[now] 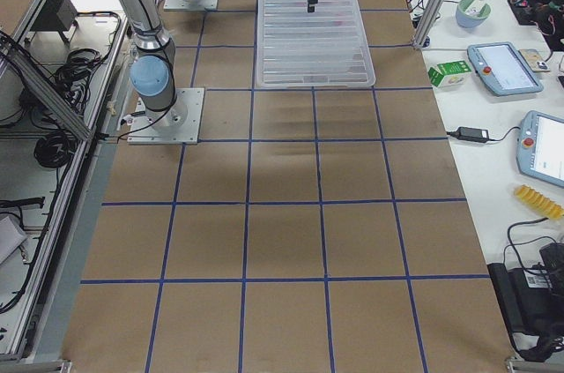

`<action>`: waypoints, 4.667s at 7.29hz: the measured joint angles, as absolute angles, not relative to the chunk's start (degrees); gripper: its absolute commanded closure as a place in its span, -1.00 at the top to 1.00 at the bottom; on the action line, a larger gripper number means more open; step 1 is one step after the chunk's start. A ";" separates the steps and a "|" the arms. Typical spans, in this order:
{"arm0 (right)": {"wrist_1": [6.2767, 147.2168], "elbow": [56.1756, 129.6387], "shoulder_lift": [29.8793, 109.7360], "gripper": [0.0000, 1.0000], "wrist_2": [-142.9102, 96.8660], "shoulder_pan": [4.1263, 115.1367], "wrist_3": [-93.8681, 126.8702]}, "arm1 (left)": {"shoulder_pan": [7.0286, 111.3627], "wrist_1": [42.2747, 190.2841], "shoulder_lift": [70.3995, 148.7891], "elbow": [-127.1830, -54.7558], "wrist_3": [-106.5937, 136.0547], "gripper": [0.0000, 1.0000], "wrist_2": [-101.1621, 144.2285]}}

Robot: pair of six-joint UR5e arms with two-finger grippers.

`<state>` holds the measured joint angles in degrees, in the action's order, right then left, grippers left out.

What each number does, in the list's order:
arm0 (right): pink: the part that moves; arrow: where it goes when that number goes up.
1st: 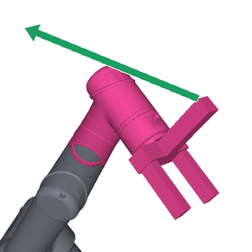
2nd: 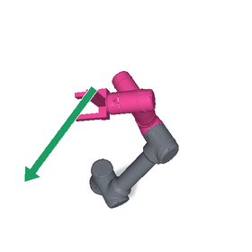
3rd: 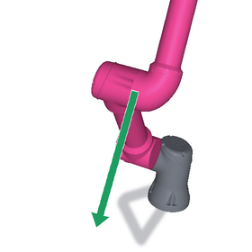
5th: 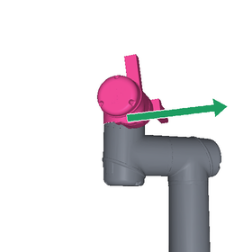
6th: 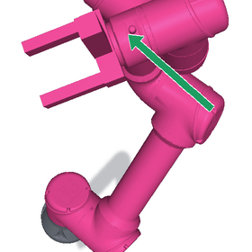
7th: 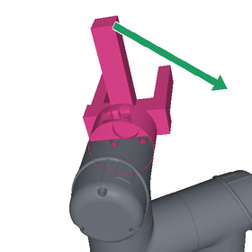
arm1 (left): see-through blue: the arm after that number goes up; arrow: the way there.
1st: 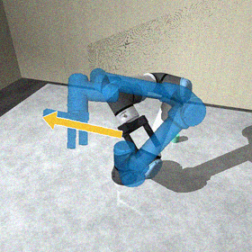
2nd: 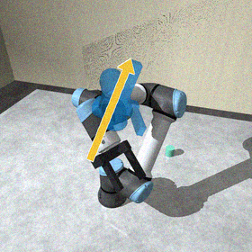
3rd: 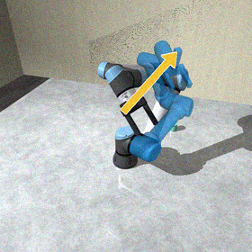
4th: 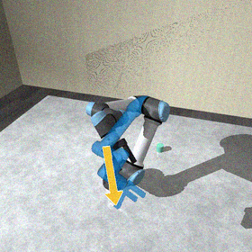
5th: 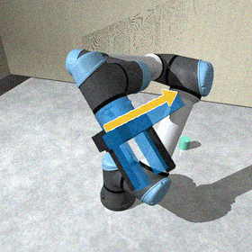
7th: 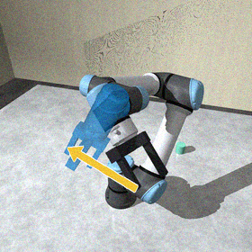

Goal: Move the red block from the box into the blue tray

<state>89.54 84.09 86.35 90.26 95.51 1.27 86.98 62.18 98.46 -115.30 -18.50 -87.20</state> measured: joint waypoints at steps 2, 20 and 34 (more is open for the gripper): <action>89.45 84.18 86.32 1.00 90.46 95.67 1.45 | 85.23 61.51 99.59 -115.51 -18.17 1.00 -86.93; 89.56 84.07 86.22 1.00 90.88 95.44 1.33 | 84.52 47.16 108.52 -116.10 -12.56 -0.50 -86.43; 88.53 85.79 83.17 0.93 91.05 67.34 -22.21 | 64.24 78.81 101.76 -94.16 -34.10 -0.49 -90.12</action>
